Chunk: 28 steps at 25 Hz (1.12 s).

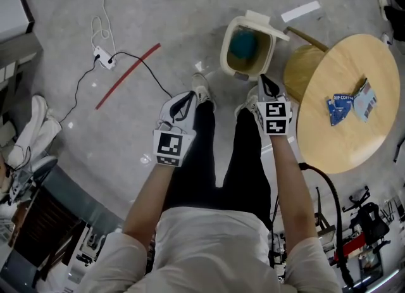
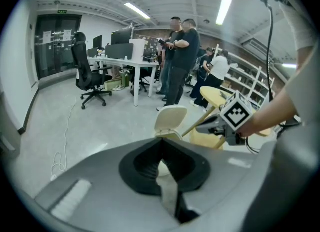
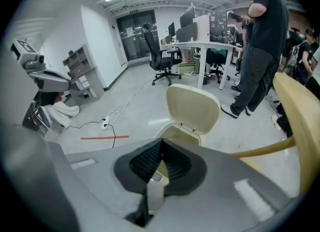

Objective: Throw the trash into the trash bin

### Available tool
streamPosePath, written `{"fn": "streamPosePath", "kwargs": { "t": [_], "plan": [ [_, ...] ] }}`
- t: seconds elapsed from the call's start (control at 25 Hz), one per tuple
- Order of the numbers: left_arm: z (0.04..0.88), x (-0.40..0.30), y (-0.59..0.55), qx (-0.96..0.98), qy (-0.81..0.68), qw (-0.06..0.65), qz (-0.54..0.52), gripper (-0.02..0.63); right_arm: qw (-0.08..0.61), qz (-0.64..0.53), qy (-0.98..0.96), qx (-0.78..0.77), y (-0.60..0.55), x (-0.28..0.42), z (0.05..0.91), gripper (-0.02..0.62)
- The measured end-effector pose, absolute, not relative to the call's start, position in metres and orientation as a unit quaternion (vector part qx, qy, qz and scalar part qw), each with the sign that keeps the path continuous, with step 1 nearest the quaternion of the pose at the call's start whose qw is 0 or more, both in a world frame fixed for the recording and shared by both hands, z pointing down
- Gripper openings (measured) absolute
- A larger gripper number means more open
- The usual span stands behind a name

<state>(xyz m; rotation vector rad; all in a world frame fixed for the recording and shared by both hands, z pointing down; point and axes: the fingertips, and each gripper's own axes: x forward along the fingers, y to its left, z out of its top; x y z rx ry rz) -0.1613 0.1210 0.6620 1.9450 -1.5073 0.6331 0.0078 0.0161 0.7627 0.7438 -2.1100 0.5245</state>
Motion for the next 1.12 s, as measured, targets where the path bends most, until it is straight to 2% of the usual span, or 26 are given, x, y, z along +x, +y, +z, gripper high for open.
{"fn": "streamPosePath", "kwargs": {
  "t": [1.12],
  "plan": [
    [0.549,-0.114,0.107,0.771,-0.523,0.291,0.216,0.005,0.322,0.227,-0.857,0.332,0.036,0.058,0.579,0.003]
  ]
}}
